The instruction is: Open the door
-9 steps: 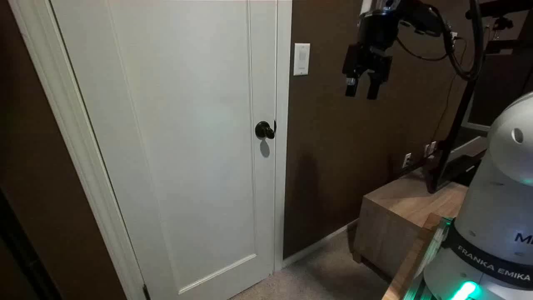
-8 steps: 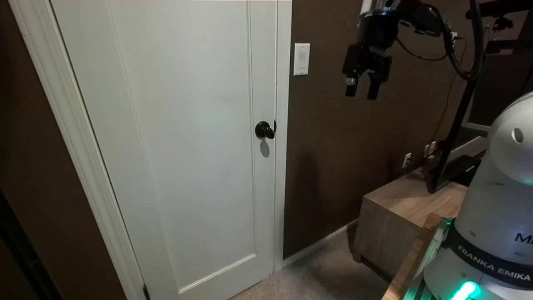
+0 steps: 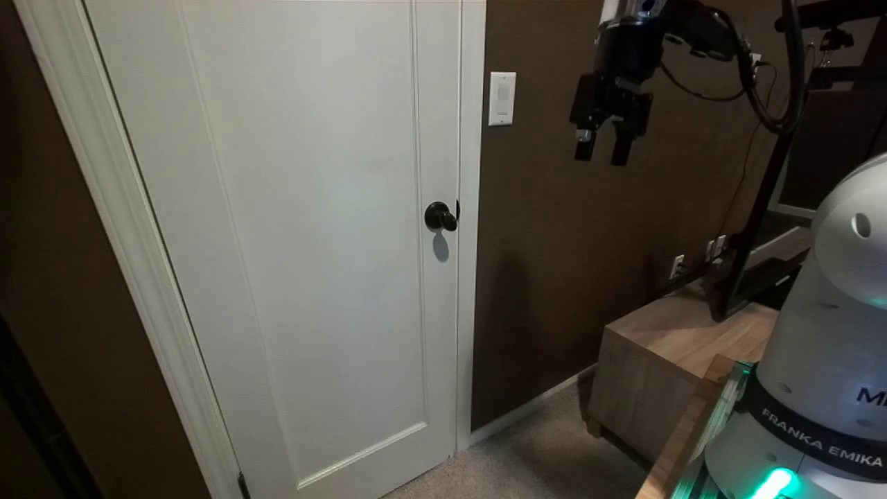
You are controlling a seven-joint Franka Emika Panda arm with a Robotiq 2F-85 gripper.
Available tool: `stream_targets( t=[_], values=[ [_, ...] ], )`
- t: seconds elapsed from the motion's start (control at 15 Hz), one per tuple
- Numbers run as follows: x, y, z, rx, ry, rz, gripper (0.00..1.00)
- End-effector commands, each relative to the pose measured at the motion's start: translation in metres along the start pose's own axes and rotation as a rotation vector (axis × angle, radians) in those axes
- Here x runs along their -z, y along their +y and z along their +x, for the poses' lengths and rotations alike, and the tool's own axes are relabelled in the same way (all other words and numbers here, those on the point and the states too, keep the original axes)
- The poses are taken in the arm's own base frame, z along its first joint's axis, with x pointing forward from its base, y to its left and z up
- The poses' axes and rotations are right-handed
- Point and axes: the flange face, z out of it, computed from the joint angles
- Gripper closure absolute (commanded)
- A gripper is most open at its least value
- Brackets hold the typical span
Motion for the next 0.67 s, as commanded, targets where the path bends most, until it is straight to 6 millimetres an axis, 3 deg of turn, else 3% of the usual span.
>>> stream_targets(
  t=[0.0,0.27,0.6],
  values=[
    [-0.001,-0.006,0.010,0.007,0.012,-0.036,0.00],
    [-0.005,-0.043,0.050,0.039,0.066,-0.204,0.00],
    [-0.029,-0.093,0.103,0.080,0.163,-0.438,0.00]
  ],
)
